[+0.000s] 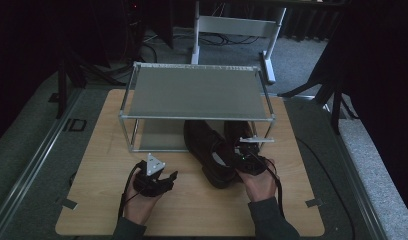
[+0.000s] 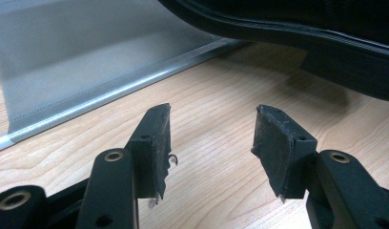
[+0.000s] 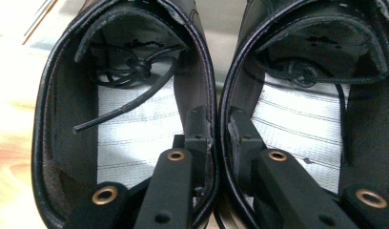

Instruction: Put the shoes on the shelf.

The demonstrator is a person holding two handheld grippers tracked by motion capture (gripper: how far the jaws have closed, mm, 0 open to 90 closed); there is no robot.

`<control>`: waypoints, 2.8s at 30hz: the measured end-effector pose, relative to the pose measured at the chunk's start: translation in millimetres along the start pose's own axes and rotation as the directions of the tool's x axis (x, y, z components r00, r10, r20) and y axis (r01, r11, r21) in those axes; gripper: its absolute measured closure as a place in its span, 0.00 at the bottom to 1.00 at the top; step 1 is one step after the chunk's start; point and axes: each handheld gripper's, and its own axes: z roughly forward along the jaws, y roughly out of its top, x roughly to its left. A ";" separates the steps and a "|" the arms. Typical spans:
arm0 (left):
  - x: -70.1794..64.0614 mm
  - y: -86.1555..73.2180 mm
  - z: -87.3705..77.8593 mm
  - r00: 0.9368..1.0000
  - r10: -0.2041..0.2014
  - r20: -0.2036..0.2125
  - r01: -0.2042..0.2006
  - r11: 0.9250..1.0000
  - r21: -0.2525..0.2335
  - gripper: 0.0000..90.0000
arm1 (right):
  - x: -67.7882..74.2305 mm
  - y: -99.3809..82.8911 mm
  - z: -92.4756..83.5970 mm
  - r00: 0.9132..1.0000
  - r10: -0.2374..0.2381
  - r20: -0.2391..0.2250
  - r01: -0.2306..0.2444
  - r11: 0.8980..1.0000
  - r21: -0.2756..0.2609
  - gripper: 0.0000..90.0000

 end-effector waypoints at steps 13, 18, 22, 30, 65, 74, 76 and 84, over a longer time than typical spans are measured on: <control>-0.2 -0.5 0.9 1.000 -0.001 0.002 0.001 1.000 0.002 0.54 | 1.3 9.5 8.8 1.000 0.011 0.021 -0.010 0.999 -0.031 0.90; 0.1 -0.8 1.0 1.000 -0.003 0.002 0.003 1.000 0.003 0.54 | 0.4 16.2 14.9 0.999 0.023 0.035 -0.021 0.999 -0.050 0.90; 0.0 -1.0 1.5 1.000 -0.002 0.003 0.002 1.000 0.004 0.54 | -0.4 20.6 20.9 0.998 0.036 0.048 -0.033 0.997 -0.063 0.90; 0.1 -1.3 1.3 1.000 -0.003 0.004 0.003 1.000 0.006 0.54 | -2.4 25.6 38.7 0.996 0.062 0.071 -0.055 0.993 -0.103 0.90; -24.5 32.1 64.3 0.982 0.157 0.104 -0.152 0.987 -0.052 0.48 | -5.5 40.5 86.3 0.985 0.112 0.131 -0.079 0.969 -0.233 0.90; -28.4 49.2 102.6 0.972 0.205 0.111 -0.200 0.978 -0.050 0.36 | -6.3 41.9 94.0 0.983 0.115 0.140 -0.079 0.968 -0.240 0.90; -27.3 52.2 111.1 0.971 0.211 0.114 -0.208 0.977 -0.041 0.34 | -6.3 42.6 94.7 0.983 0.114 0.141 -0.077 0.967 -0.243 0.90; -25.1 58.1 137.4 0.962 0.225 0.154 -0.225 0.974 -0.020 0.31 | -6.1 42.8 96.9 0.986 0.108 0.129 -0.072 0.965 -0.252 0.89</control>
